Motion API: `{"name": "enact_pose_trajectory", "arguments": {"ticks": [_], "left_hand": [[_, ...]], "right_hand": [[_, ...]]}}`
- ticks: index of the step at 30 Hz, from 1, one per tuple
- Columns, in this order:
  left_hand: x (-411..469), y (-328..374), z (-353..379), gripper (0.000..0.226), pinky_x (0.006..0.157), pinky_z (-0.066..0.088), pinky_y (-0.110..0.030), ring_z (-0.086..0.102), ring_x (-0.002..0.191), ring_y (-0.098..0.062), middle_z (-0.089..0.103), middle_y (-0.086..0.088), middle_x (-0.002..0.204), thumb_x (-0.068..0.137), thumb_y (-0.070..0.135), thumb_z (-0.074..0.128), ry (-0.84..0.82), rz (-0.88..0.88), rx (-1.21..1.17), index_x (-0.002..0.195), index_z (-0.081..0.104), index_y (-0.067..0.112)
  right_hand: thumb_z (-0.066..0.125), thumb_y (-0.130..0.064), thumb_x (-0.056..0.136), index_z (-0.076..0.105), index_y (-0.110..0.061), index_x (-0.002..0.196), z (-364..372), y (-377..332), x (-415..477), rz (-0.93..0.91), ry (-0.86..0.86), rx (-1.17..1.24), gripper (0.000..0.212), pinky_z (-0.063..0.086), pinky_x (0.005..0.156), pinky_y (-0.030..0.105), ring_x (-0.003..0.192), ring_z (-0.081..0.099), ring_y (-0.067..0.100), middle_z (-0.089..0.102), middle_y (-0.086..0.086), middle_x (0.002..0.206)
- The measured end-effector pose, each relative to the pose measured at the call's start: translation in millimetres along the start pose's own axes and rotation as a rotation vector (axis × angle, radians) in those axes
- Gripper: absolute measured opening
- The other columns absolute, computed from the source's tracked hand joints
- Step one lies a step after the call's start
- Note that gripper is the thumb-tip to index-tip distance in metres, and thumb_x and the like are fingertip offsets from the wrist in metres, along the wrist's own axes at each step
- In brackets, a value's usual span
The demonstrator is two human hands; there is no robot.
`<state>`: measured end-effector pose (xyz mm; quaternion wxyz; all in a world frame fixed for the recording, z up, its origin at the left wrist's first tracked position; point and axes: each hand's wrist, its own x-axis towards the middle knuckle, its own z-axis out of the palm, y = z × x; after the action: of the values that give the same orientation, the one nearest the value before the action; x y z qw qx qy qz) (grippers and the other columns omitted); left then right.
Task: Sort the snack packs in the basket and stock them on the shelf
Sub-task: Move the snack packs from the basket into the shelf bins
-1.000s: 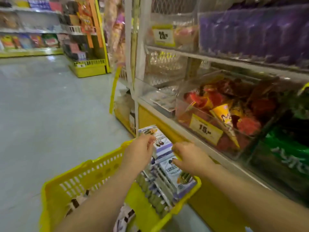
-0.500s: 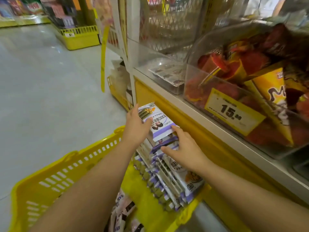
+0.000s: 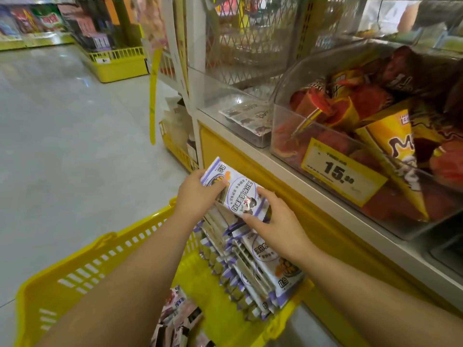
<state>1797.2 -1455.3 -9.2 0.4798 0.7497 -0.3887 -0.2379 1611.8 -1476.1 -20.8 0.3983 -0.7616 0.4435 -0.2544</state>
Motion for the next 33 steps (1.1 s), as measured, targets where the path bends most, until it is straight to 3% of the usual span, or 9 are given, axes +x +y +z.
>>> {"name": "enact_pose_trajectory", "arguments": {"ticks": [5,9,13,17,20,23,28,30,33], "left_hand": [[-24,-1,-26,0.025,0.067,0.058,-0.031,0.07,0.082,-0.014,0.072,-0.001,0.094,0.085,0.03,0.072,-0.1,-0.09,-0.296,0.103,0.063,0.016],[-43,-11,-60,0.024,0.061,0.057,-0.026,0.073,0.086,-0.015,0.074,0.001,0.098,0.088,0.021,0.068,-0.251,-0.157,-0.526,0.11,0.059,0.022],[-56,-17,-83,0.024,0.066,0.054,-0.019,0.07,0.093,-0.009,0.073,0.003,0.107,0.09,0.021,0.066,-0.538,-0.155,-0.344,0.114,0.063,0.024],[-73,-7,-76,0.031,0.078,0.053,-0.023,0.068,0.102,-0.013,0.071,0.003,0.114,0.091,0.021,0.064,-0.844,-0.081,-0.18,0.123,0.062,0.02],[-81,-12,-66,0.032,0.086,0.053,-0.031,0.068,0.102,-0.017,0.071,0.0,0.114,0.092,0.02,0.063,-0.728,-0.092,-0.191,0.124,0.062,0.017],[-91,-30,-57,0.027,0.079,0.056,-0.024,0.071,0.091,-0.011,0.074,0.004,0.105,0.092,0.025,0.063,-0.465,-0.162,-0.264,0.119,0.065,0.02],[-113,-57,-35,0.041,0.099,0.046,-0.055,0.064,0.11,-0.026,0.067,0.002,0.122,0.089,0.041,0.064,-0.236,-0.4,-0.456,0.127,0.058,0.026],[-119,-63,-26,0.053,0.101,0.043,-0.056,0.058,0.119,-0.028,0.058,0.001,0.135,0.089,0.044,0.064,-0.189,-0.474,-0.542,0.137,0.05,0.027],[-128,-67,-14,0.033,0.093,0.048,-0.042,0.061,0.108,-0.015,0.062,0.005,0.129,0.093,0.037,0.061,-0.127,-0.481,-0.621,0.125,0.056,0.031]], "right_hand": [[0.071,-0.032,0.084,0.038,-0.037,0.138,-9,-16,-3,-0.032,0.119,0.243,0.063,0.054,0.09,0.043,0.113,0.061,0.017,0.055,-0.006,0.133],[0.074,-0.028,0.082,0.034,-0.048,0.134,-20,-28,-6,-0.068,0.012,0.307,0.068,0.056,0.077,0.03,0.103,0.066,0.013,0.061,-0.005,0.123],[0.071,-0.019,0.084,0.041,-0.036,0.135,-23,-40,-8,-0.094,-0.105,0.213,0.061,0.055,0.075,0.028,0.089,0.064,-0.004,0.068,-0.009,0.105],[0.069,-0.011,0.086,0.059,-0.028,0.112,-6,-48,-16,-0.117,-0.168,0.233,0.033,0.054,0.073,0.022,0.08,0.066,0.001,0.068,-0.004,0.107],[0.072,-0.028,0.084,0.058,-0.033,0.116,-1,-42,-20,-0.084,-0.123,0.167,0.035,0.047,0.082,0.013,0.101,0.058,-0.004,0.06,-0.013,0.119],[0.07,-0.055,0.076,0.046,-0.034,0.132,-8,-24,-27,0.06,-0.085,-0.022,0.064,0.049,0.077,0.023,0.101,0.059,0.005,0.058,-0.014,0.119],[0.074,-0.059,0.069,0.031,-0.025,0.144,-3,10,-44,0.16,-0.138,-0.584,0.094,0.041,0.101,0.038,0.124,0.044,0.024,0.044,0.003,0.135],[0.073,-0.057,0.069,0.028,-0.027,0.144,2,15,-47,0.168,-0.112,-0.632,0.093,0.041,0.1,0.039,0.123,0.043,0.027,0.042,0.004,0.135],[0.073,-0.049,0.071,0.031,-0.028,0.142,2,18,-48,0.16,-0.05,-0.591,0.085,0.044,0.096,0.04,0.118,0.046,0.028,0.046,0.005,0.131]]}}
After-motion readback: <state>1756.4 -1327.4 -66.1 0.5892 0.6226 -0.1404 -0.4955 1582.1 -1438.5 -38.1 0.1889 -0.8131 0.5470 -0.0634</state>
